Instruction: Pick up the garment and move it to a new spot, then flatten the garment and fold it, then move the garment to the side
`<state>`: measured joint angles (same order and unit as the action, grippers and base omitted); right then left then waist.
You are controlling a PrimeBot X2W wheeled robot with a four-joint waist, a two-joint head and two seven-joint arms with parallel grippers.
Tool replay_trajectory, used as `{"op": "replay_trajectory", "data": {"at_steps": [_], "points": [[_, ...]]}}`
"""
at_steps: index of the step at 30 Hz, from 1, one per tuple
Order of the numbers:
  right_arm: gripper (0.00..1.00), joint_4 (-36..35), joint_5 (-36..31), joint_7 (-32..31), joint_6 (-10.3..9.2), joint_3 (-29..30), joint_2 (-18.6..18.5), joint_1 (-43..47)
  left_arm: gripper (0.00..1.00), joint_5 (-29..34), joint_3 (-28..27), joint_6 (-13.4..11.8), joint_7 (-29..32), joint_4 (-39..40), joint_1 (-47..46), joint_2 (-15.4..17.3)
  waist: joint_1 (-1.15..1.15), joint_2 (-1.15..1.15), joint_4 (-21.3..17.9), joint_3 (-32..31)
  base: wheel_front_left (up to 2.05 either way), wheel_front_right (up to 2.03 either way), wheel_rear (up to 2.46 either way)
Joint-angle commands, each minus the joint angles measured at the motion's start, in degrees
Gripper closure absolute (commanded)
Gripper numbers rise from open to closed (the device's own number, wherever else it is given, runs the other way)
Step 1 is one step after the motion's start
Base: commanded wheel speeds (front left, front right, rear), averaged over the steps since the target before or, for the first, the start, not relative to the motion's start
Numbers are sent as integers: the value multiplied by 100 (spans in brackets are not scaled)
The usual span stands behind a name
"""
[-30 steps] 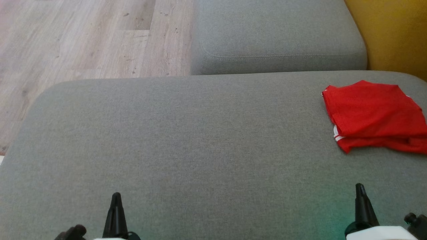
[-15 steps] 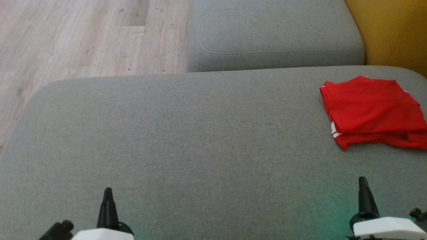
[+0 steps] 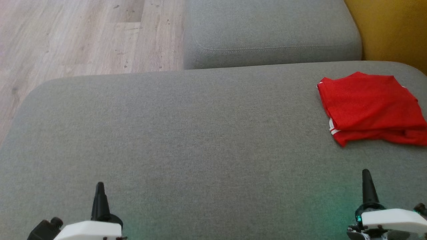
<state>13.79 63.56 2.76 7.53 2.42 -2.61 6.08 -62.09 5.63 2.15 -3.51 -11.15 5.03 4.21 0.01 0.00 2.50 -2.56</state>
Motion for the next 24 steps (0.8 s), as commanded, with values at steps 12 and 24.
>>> {"op": "replay_trajectory", "data": {"at_steps": [12,24], "points": [[100,-110,867,-236,-3,34,-129,-608,100,-926,-366,181,229,27,-515,63,0,0,-68,74,0,0,0],[100,-66,1618,-438,-4,115,-131,-822,100,-1741,-576,306,430,-81,-723,59,0,0,-132,145,0,0,0]]}}
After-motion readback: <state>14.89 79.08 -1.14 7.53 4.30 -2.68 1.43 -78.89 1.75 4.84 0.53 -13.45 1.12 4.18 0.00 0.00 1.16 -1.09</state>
